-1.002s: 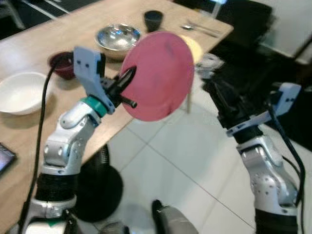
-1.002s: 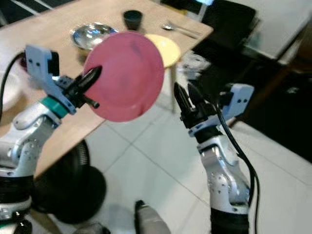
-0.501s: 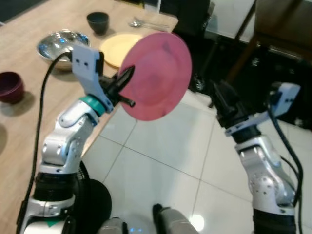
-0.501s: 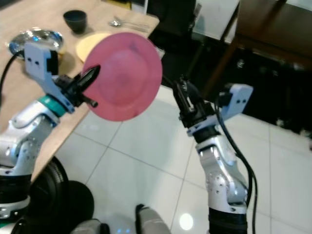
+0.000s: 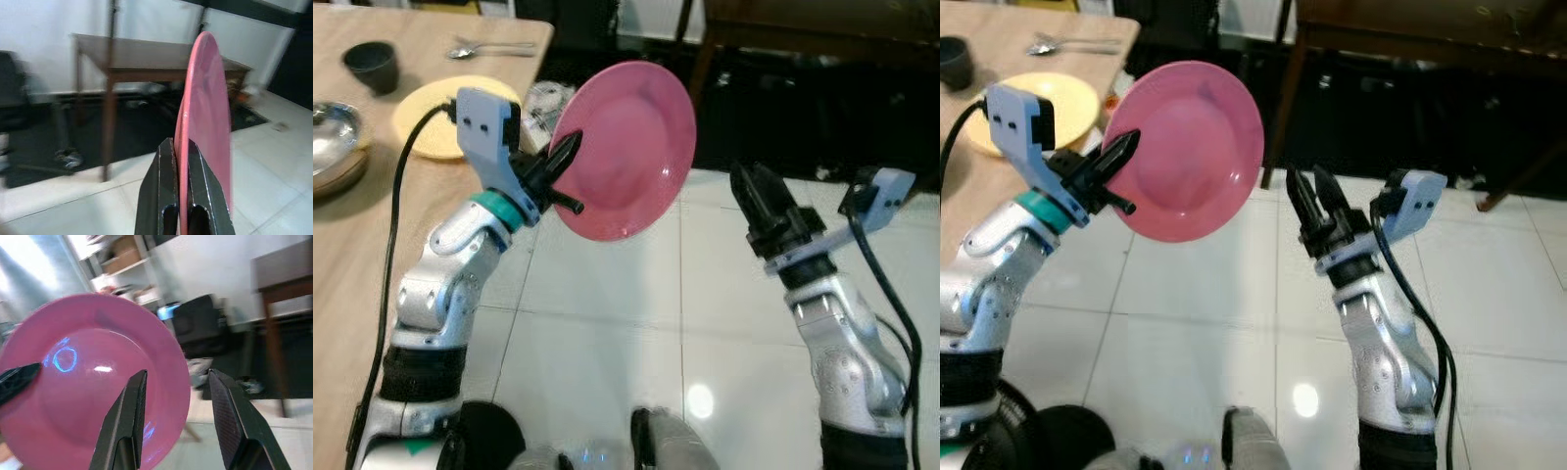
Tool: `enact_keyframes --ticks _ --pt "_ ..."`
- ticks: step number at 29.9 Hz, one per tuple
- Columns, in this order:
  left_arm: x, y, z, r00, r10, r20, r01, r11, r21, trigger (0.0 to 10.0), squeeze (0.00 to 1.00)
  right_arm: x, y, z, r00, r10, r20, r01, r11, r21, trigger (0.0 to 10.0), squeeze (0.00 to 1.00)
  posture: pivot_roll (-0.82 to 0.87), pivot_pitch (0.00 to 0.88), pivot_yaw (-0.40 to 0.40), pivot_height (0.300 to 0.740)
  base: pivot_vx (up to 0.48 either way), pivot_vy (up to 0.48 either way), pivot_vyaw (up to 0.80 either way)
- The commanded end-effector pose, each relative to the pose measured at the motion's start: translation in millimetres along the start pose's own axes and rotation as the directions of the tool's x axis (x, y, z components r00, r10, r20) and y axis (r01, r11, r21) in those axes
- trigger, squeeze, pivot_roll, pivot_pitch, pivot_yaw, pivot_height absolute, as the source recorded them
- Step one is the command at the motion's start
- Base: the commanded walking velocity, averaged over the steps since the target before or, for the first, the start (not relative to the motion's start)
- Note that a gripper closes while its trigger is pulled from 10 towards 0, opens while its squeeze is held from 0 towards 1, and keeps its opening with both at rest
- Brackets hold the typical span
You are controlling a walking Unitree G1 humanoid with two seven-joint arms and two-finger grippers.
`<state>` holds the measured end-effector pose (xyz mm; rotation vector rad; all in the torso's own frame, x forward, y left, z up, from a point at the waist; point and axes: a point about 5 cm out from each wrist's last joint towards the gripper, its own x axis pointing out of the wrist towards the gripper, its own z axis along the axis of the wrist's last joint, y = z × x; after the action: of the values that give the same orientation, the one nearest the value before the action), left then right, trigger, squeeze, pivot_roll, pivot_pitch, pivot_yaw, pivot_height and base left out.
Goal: Setting the table
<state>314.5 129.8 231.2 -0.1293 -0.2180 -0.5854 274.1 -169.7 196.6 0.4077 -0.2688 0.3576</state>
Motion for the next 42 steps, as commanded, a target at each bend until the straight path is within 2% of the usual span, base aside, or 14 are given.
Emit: enact_keyframes --ticks 1,18,42 --pt "-1.4 0.6 0.5 1.0 -0.002 0.002 0.002 1.0 0.0 10.0 0.0 -0.7 1.2 0.9 1.0 0.0 0.003 0.0 1.0 -0.004 10.0 0.0 0.0 0.05 0.032 0.74 0.0 0.0 -0.8" --pt "-3.9 3.6 -4.9 1.0 0.012 -0.018 -0.013 0.999 -0.045 10.0 0.0 -1.6 1.1 1.2 1.0 -0.004 -0.001 0.004 1.0 -0.005 10.0 0.0 -0.01 0.056 0.029 0.74 0.0 0.0 -0.8" --pt "1.0 2.8 -4.7 1.0 -0.013 -0.021 0.012 0.999 -0.049 10.0 0.0 -2.2 0.3 2.7 1.0 -0.013 0.007 0.013 1.0 -0.001 10.0 0.0 -0.02 0.054 0.039 0.74 0.0 0.0 -0.8"
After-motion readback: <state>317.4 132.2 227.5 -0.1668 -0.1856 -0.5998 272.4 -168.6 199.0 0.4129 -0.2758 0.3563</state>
